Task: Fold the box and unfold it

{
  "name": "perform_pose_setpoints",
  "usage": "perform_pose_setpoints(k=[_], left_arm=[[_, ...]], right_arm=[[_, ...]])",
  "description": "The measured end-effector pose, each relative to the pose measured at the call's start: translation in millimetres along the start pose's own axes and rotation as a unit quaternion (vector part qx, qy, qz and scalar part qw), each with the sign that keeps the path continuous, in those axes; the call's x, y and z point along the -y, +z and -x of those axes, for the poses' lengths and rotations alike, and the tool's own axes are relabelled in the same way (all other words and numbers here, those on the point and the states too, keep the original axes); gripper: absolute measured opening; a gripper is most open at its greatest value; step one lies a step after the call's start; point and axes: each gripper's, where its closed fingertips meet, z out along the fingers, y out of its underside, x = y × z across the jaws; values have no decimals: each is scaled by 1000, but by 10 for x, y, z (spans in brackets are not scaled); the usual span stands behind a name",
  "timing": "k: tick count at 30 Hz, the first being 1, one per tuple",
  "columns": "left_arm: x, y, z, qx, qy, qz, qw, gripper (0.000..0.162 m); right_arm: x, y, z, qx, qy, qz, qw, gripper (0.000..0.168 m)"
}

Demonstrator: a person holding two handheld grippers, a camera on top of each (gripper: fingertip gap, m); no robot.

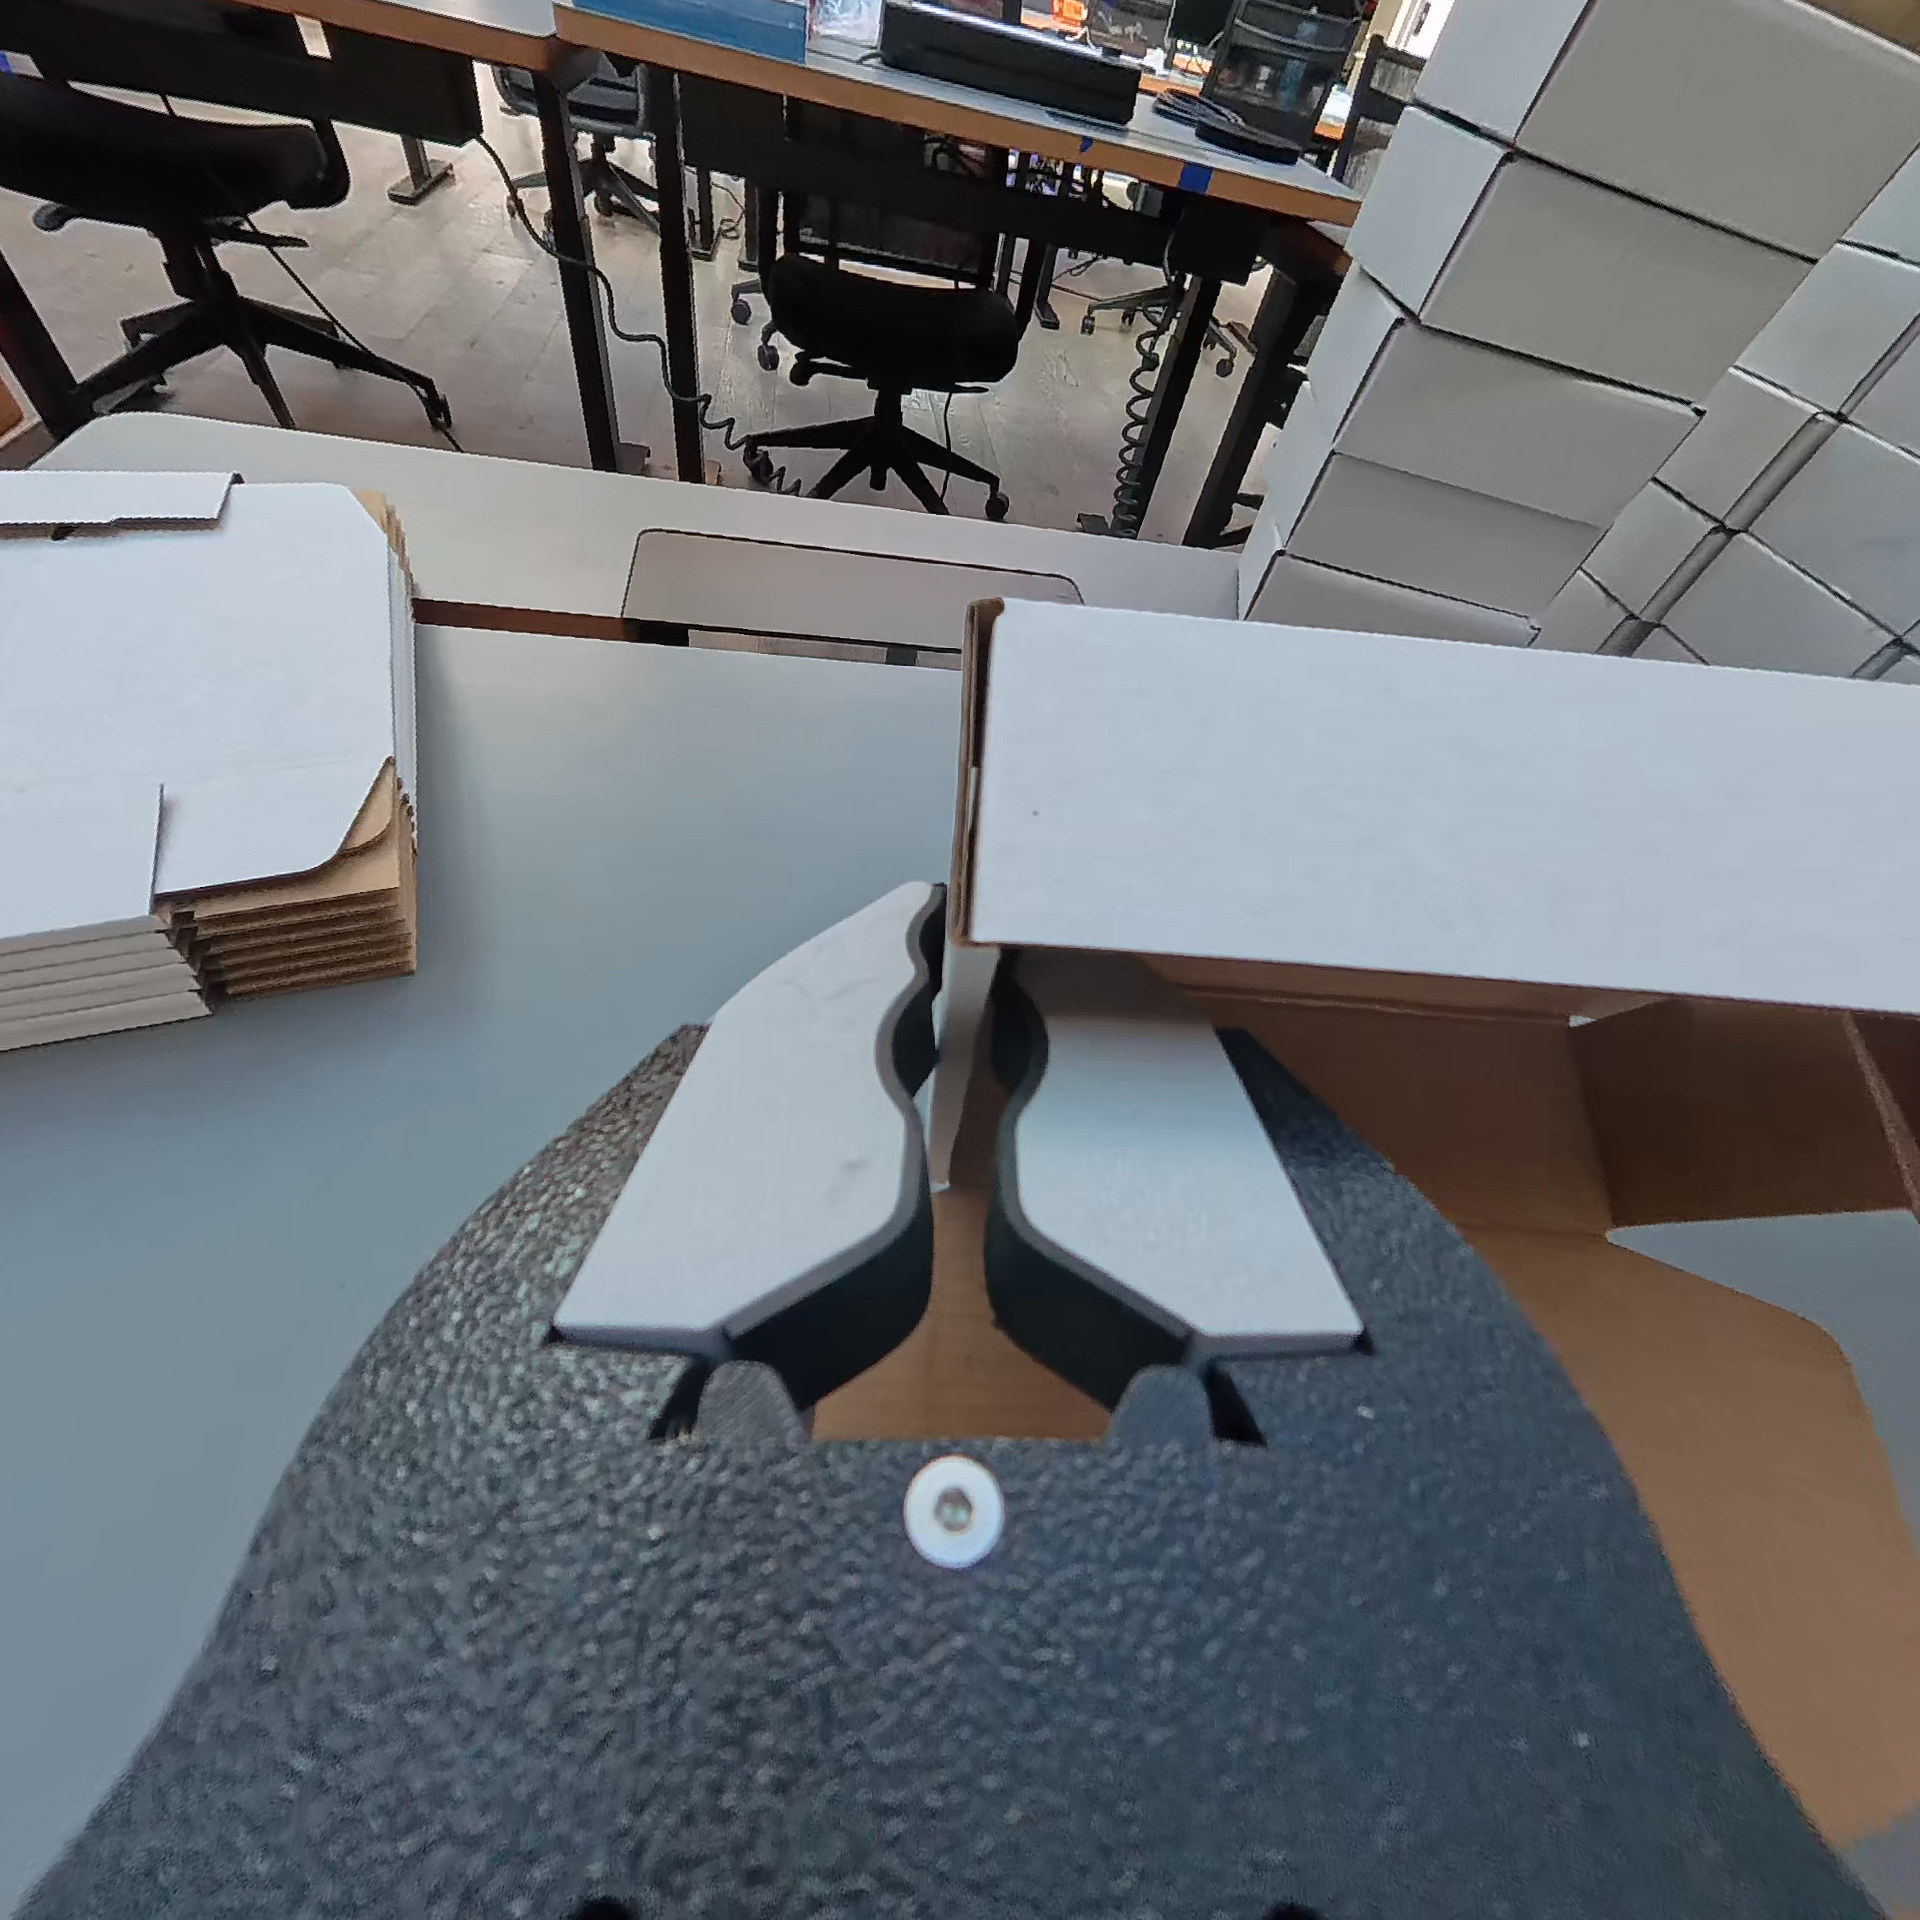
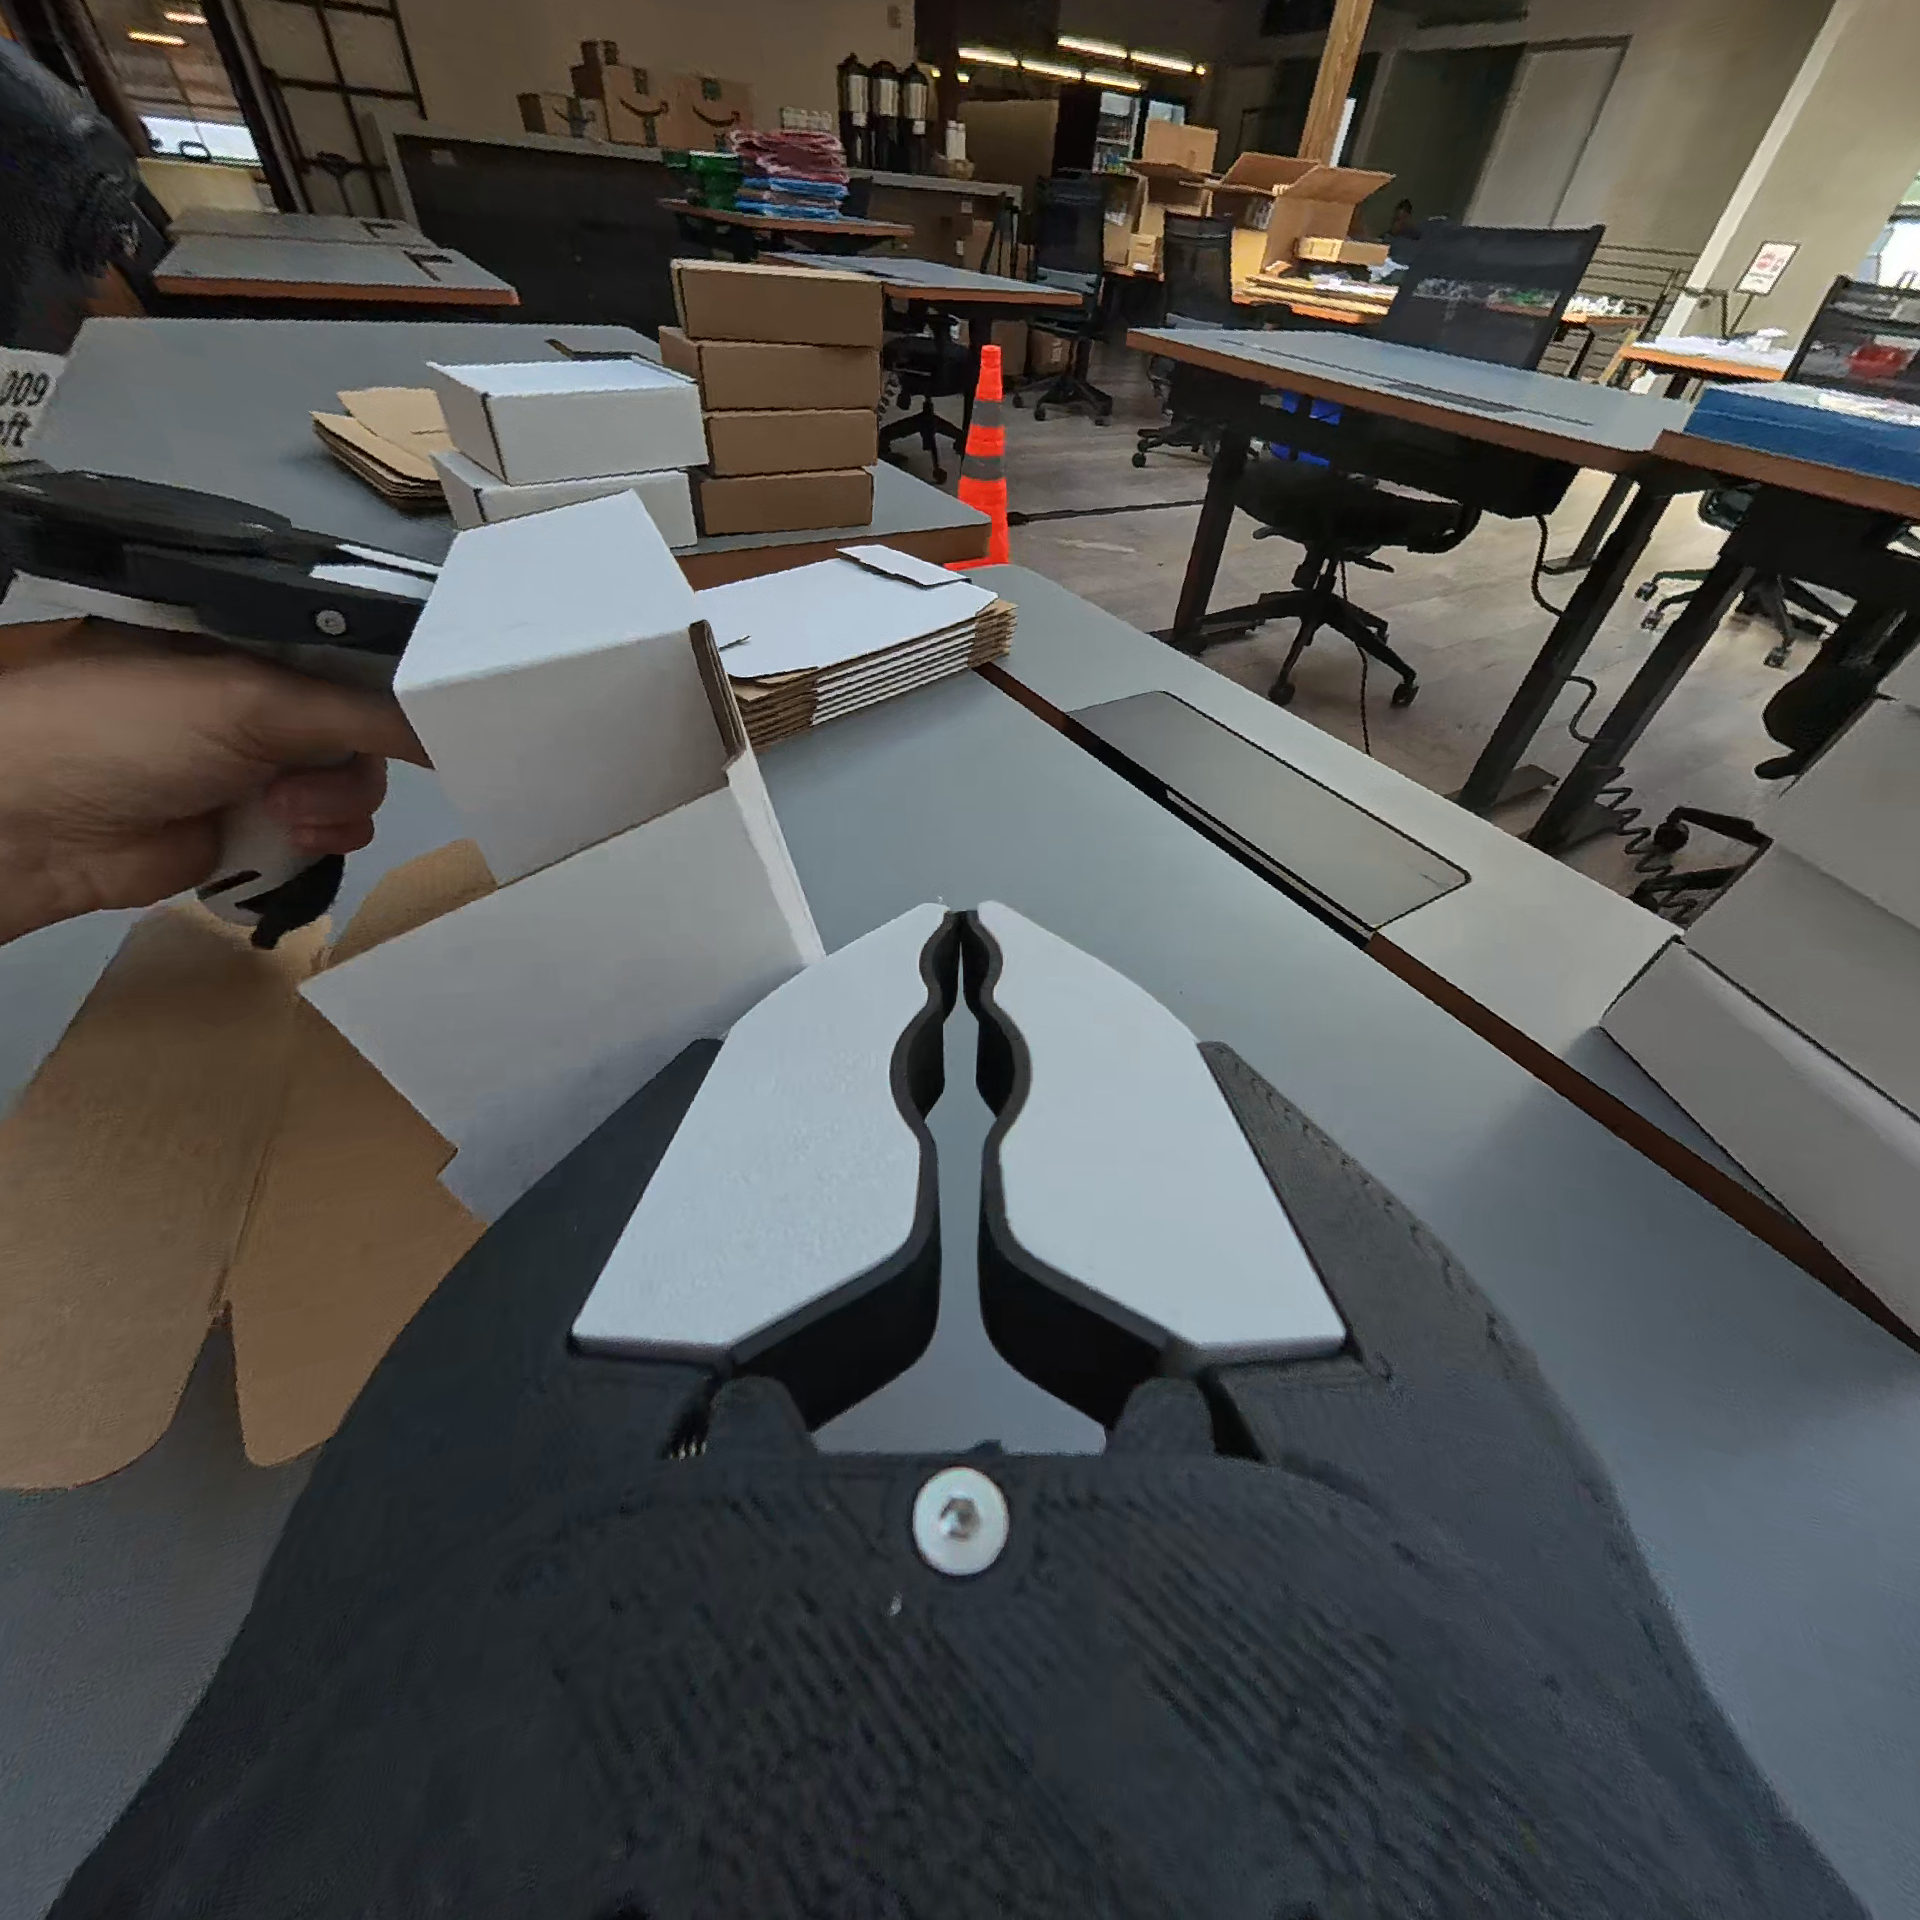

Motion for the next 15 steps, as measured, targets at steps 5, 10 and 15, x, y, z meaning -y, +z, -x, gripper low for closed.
perform_pose_setpoints(k=[5,10,15], left_arm=[[74,-19,45,5,-14,-9,1000,6],[138,-39,38,11,-17,-18,1000,6],[170,-88,77,2,-38,-25,999,6]], right_arm=[[21,28,226,26,-38,18,999,0],[75,129,458,20,-53,16,998,0],[202,136,487,12,-32,-35,999,0]])
